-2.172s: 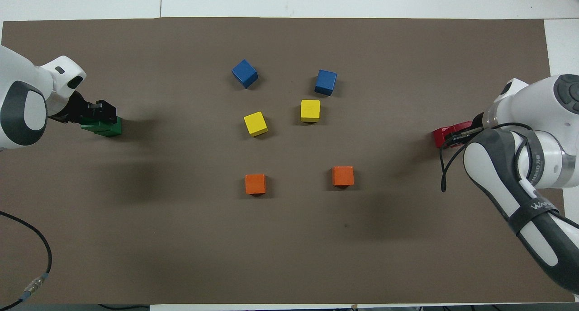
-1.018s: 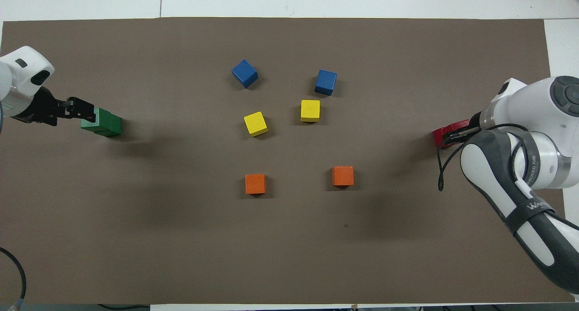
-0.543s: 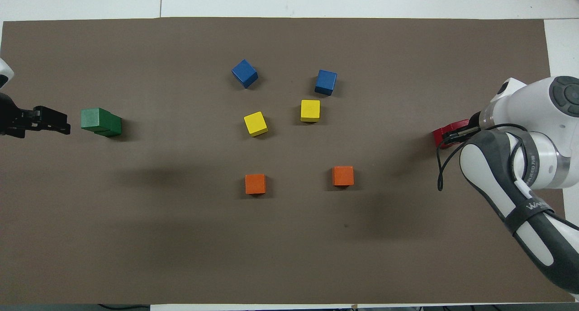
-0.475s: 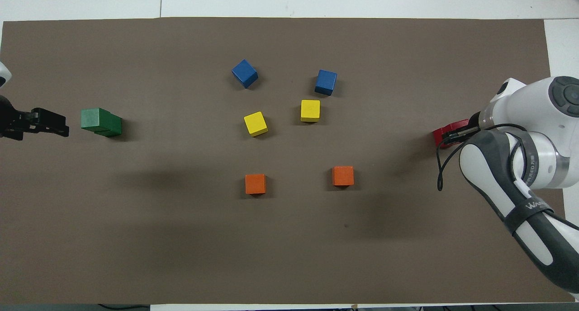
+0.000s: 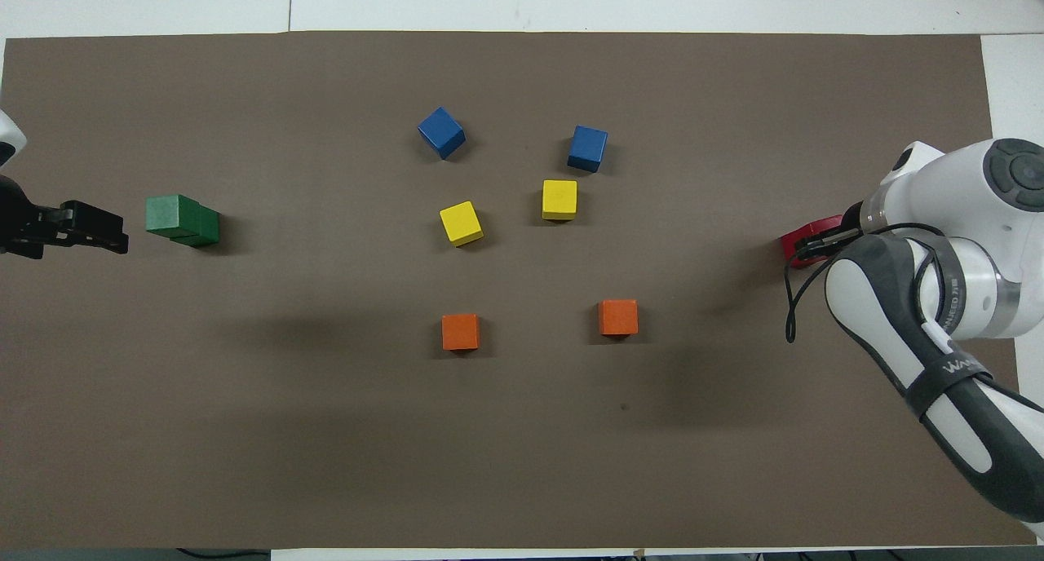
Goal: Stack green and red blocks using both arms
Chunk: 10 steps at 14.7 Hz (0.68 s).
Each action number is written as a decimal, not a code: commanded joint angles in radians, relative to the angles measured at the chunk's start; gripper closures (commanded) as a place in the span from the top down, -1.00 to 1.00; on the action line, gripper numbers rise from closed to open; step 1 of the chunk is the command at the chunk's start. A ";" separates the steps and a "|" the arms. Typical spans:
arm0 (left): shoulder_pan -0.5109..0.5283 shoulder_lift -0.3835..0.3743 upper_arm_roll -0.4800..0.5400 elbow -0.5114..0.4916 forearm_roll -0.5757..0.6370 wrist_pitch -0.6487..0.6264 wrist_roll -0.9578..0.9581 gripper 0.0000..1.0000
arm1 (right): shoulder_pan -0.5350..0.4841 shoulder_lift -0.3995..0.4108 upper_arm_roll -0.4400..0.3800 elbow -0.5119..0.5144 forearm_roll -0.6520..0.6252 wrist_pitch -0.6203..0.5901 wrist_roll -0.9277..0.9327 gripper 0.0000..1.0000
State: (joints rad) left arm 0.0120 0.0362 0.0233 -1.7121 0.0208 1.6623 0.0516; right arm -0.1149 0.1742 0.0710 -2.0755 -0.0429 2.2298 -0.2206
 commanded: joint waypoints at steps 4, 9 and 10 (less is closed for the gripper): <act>-0.023 -0.019 -0.019 0.028 -0.001 -0.068 -0.038 1.00 | -0.015 -0.005 0.004 -0.014 -0.008 0.019 -0.002 -1.00; -0.027 0.005 -0.039 0.100 -0.002 -0.125 -0.058 1.00 | -0.019 -0.007 0.004 -0.015 -0.006 0.017 0.043 -1.00; -0.029 0.004 -0.039 0.097 -0.001 -0.128 -0.058 1.00 | -0.019 -0.007 0.004 -0.015 -0.006 0.016 0.049 -1.00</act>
State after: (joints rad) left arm 0.0006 0.0343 -0.0274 -1.6167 0.0201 1.5555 0.0084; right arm -0.1222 0.1746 0.0677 -2.0775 -0.0429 2.2319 -0.2005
